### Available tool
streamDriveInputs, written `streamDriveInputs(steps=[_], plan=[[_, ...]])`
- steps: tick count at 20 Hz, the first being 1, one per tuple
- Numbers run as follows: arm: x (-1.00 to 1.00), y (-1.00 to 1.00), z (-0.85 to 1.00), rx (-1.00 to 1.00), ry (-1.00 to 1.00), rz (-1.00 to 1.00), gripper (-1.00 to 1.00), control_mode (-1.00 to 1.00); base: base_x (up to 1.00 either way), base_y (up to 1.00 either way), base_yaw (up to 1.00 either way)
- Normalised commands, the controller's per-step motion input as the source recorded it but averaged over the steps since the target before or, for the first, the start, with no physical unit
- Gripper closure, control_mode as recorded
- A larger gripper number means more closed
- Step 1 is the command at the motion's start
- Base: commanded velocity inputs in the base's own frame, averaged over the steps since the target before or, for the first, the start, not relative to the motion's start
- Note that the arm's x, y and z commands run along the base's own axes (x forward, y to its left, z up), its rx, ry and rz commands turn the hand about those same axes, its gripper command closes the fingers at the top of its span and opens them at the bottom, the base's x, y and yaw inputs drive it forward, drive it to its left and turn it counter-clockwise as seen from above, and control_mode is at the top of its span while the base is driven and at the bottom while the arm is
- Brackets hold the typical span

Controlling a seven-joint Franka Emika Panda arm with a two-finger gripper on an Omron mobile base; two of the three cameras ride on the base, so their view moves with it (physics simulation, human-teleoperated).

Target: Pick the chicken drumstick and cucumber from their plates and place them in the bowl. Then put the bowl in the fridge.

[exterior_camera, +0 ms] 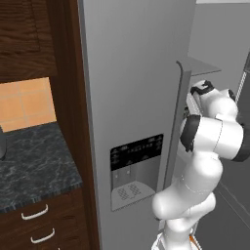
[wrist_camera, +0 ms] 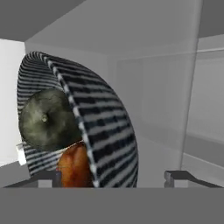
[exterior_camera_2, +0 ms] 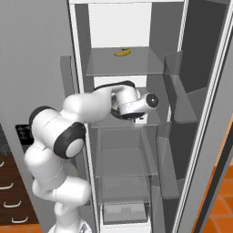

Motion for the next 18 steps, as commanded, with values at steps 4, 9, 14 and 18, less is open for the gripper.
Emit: streamDriveInputs(steps=[4,9,14,18], plan=[[-0.30,0.21,0.29,-0.03,-0.14,0.00,-1.00,-1.00,0.00,0.00,0.00],[-0.64,0.02,0.33,0.00,-0.19,0.00,-1.00,-1.00,0.00,0.00,0.00],[-0.96,0.16,0.34,-0.02,-0.29,0.00,-1.00,-1.00,0.00,0.00,0.00],[-1.00,0.56,0.57,-0.07,-0.29,0.00,-1.00,-1.00,0.00,0.00,0.00]])
